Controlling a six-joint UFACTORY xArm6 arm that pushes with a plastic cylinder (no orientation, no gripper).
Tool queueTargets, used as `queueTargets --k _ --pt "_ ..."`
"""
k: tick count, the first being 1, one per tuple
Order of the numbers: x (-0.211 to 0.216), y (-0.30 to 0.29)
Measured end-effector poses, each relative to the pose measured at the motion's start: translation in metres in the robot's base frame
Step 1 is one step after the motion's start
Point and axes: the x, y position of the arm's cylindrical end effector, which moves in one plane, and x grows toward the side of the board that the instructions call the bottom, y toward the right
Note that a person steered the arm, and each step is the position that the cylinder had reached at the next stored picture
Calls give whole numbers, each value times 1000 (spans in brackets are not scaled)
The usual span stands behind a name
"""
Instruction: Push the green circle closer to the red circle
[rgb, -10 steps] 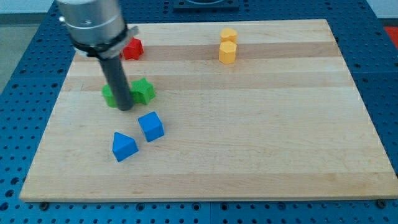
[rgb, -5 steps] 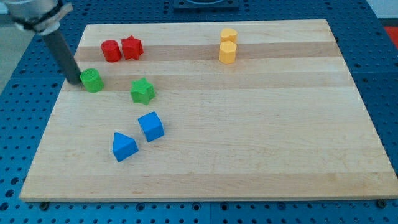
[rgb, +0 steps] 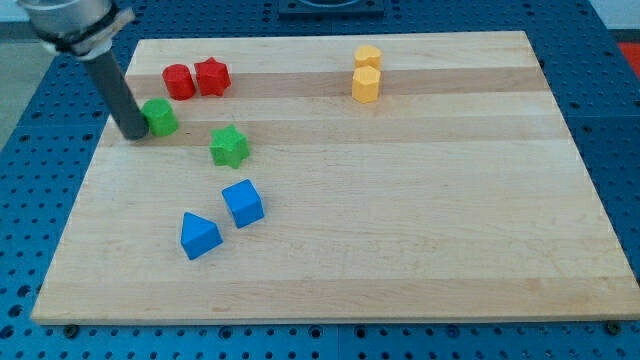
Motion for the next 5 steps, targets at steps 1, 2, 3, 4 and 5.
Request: queueTargets --k 1,2,3,4,5 --pt "-7 10" --pt "-7 10" --pt "16 10" --pt "23 16" --pt "0 19"
